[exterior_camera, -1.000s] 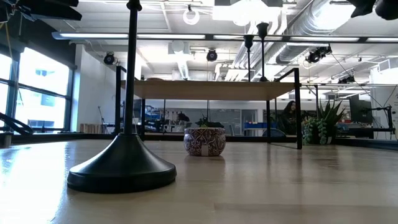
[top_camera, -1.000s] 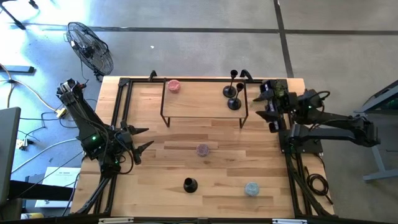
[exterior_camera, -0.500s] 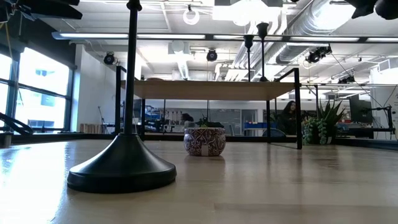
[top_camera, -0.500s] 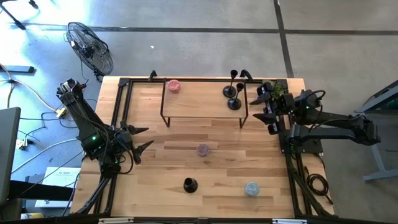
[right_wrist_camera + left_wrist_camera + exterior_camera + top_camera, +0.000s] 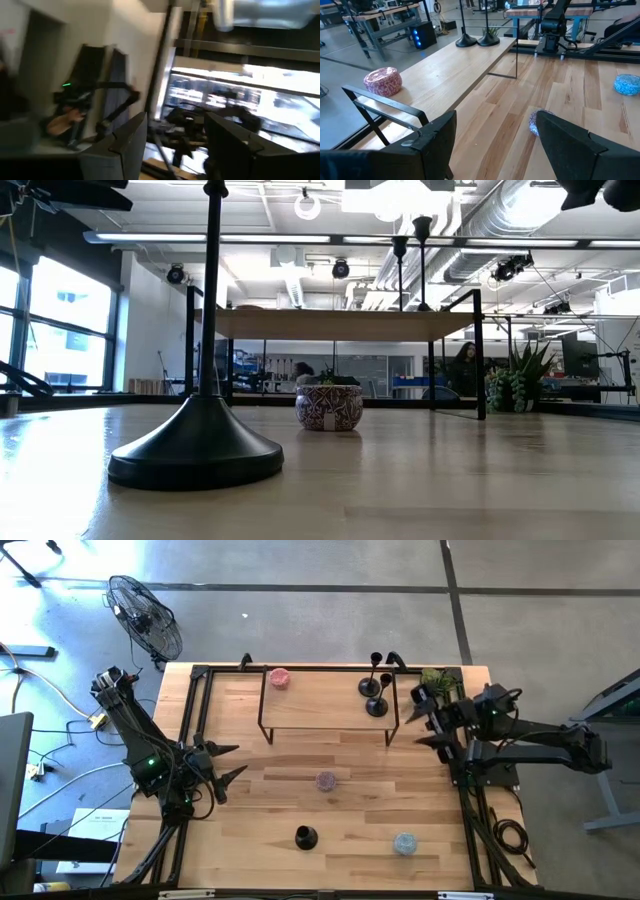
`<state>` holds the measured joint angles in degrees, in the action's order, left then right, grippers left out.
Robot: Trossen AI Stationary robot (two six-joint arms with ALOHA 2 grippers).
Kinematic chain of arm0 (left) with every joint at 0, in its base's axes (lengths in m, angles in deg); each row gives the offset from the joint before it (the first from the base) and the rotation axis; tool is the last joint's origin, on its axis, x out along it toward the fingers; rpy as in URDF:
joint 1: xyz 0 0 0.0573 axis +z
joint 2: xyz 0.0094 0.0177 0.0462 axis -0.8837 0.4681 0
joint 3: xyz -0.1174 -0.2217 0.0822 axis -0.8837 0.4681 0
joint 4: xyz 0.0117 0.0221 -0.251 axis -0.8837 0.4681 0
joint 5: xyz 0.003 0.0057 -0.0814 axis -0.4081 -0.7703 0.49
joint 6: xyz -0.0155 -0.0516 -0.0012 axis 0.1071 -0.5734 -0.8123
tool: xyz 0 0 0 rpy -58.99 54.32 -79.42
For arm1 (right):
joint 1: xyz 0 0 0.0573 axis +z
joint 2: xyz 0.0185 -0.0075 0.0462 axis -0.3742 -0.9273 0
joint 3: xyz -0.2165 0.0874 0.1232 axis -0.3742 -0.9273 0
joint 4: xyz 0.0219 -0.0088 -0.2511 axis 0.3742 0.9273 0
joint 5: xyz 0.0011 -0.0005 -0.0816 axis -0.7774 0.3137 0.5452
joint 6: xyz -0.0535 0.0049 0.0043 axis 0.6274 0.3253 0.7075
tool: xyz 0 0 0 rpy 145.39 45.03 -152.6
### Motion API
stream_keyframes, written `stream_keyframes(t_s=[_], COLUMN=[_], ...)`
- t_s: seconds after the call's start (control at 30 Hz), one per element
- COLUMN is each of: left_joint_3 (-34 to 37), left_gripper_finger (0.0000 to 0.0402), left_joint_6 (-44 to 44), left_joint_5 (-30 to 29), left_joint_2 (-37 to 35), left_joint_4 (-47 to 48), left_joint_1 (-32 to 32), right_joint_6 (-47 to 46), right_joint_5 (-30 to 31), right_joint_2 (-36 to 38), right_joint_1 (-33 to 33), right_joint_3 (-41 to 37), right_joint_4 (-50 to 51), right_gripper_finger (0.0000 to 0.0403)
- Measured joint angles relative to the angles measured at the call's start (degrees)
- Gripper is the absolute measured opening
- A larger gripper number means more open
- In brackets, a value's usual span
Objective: Pick & Place candle stick holders
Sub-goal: Put the blue patterned scented candle on the shelf
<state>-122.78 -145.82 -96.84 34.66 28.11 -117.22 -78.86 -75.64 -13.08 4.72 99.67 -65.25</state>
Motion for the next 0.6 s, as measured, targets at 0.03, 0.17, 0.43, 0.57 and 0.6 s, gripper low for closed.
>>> stream_keyframes(t_s=[0.03, 0.17, 0.43, 0.57, 0.6], left_joint_3=[0.0, 0.0, 0.0, 0.0, 0.0], left_gripper_finger=[0.0269, 0.0269, 0.0269, 0.0269, 0.0269], left_joint_6=[0.02, 0.07, 0.16, 0.15, 0.15], left_joint_5=[-0.02, -0.43, -0.54, 0.31, 0.39], left_joint_2=[0.0, 0.0, 0.0, 0.0, 0.0], left_joint_4=[0.0, 0.01, 0.02, 0.02, 0.02], left_joint_1=[0.0, 0.0, 0.02, 0.0, 0.0], right_joint_6=[-0.03, -1.16, -2.92, -1.34, -1.27], right_joint_5=[0.1, 8.12, 27.91, 28.66, 28.31], right_joint_2=[0.0, -0.12, -0.44, -0.37, -0.39], right_joint_1=[0.35, 1.0, 1.05, 1.18, 1.18], right_joint_3=[0.0, 0.0, 0.0, 0.0, 0.0], right_joint_4=[-0.26, -0.4, 2.47, 2.38, 2.49], right_gripper_finger=[0.0193, 0.0193, 0.0193, 0.0193, 0.0193])
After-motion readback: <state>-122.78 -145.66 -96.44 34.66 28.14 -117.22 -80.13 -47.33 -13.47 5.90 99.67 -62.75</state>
